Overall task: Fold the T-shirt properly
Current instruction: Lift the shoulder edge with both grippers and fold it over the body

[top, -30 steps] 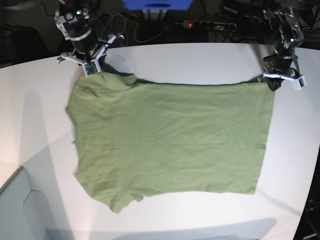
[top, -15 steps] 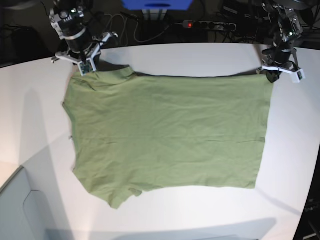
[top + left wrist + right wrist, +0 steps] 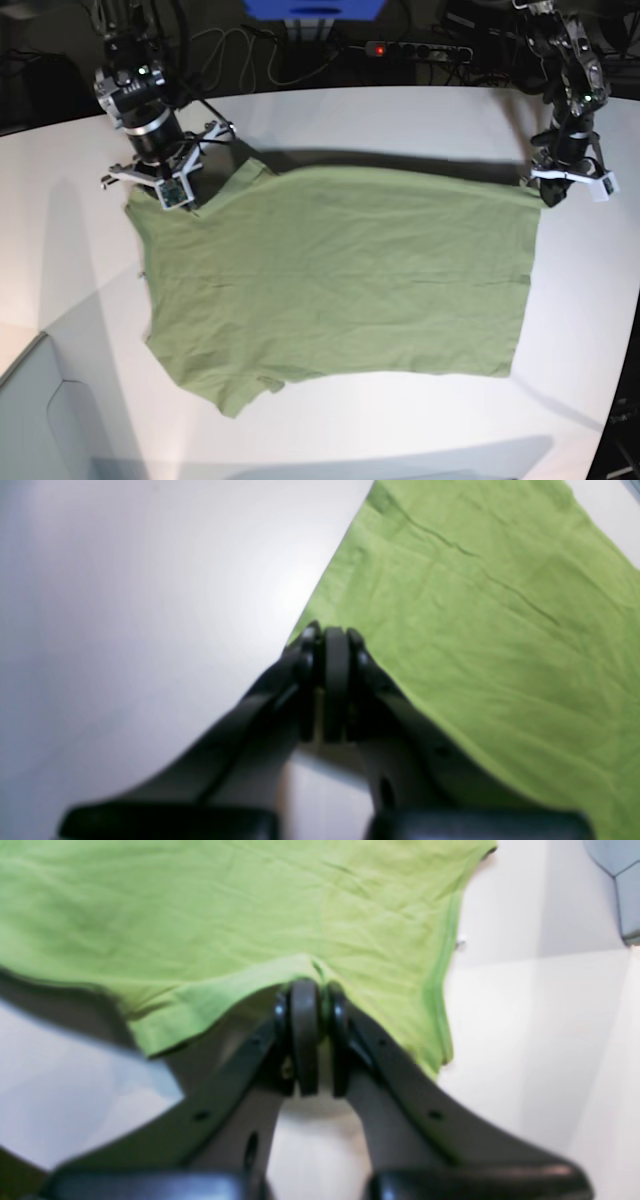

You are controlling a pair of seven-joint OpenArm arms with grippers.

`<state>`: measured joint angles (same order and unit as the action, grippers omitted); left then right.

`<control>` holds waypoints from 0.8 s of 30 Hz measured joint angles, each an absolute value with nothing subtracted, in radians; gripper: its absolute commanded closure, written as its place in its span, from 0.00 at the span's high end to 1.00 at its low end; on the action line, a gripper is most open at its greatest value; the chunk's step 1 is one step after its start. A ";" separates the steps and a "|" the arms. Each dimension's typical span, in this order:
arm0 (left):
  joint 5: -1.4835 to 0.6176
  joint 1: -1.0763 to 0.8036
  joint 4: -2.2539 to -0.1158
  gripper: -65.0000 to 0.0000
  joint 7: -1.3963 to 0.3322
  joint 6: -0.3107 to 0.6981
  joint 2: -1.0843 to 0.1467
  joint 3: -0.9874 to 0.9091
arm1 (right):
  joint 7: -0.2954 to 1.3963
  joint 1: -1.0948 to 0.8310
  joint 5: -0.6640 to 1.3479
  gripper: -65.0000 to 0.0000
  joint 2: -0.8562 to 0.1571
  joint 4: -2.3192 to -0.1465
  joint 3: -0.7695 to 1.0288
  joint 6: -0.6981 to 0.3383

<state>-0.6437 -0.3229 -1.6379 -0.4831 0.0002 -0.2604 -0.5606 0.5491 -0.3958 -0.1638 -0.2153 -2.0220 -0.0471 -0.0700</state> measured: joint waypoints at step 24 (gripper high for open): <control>-0.641 -0.173 -1.518 0.00 -0.483 -0.003 -0.261 -0.555 | 0.549 -0.095 -0.165 0.00 -0.213 -1.774 -0.049 -0.209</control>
